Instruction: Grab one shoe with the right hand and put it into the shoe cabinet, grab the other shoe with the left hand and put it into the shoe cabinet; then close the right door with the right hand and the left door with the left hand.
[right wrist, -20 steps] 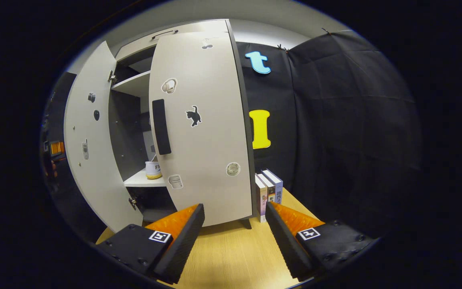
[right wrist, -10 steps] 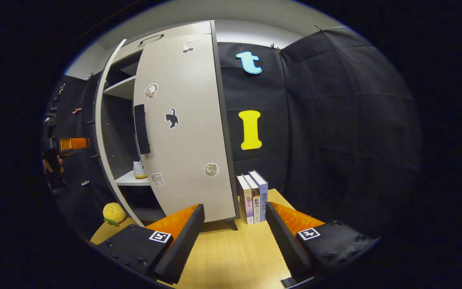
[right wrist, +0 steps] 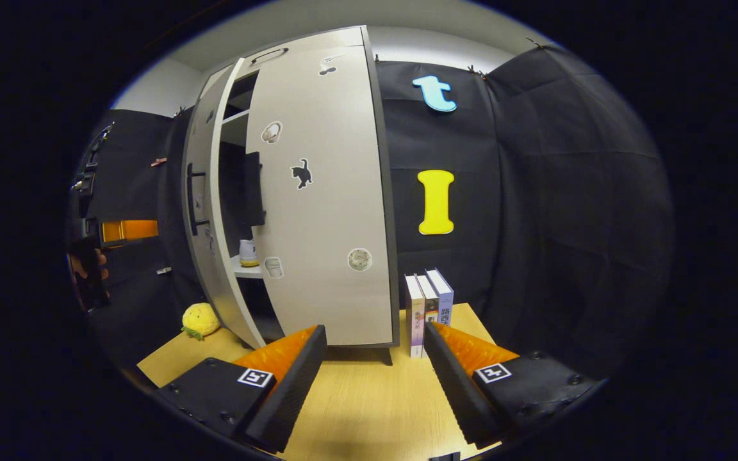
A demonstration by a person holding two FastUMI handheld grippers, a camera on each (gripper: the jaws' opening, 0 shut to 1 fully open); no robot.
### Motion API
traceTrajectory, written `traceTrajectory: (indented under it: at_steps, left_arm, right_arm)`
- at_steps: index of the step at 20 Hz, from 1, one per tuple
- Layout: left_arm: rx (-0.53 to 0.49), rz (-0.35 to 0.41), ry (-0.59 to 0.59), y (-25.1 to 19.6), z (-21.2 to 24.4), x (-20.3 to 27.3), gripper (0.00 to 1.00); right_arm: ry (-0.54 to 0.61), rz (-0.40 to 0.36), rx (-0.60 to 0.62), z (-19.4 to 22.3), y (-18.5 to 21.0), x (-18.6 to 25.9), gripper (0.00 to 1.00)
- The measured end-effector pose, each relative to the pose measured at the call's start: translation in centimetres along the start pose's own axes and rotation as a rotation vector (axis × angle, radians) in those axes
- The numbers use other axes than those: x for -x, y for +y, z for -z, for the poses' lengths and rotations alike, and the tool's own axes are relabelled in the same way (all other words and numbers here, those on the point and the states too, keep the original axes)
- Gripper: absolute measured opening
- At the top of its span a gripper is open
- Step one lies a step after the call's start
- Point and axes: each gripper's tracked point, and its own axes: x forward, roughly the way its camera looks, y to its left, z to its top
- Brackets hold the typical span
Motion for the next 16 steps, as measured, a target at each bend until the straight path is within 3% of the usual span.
traceTrajectory:
  at_steps: [5,13,16]
  left_arm:
    - [-0.023,-0.023,0.013,1.4,1.6,5.7,0.95]
    - [-0.055,0.044,-0.029,1.2,3.3,14.6,0.95]
    - [-0.060,0.010,-0.022,2.0,5.0,17.0,0.95]
  right_arm:
    - [-0.071,-0.020,-0.015,-2.1,4.3,2.6,0.98]
    - [-0.173,0.056,-0.059,-3.0,8.3,10.8,0.98]
    - [-0.186,0.094,-0.045,-1.9,8.2,13.4,0.98]
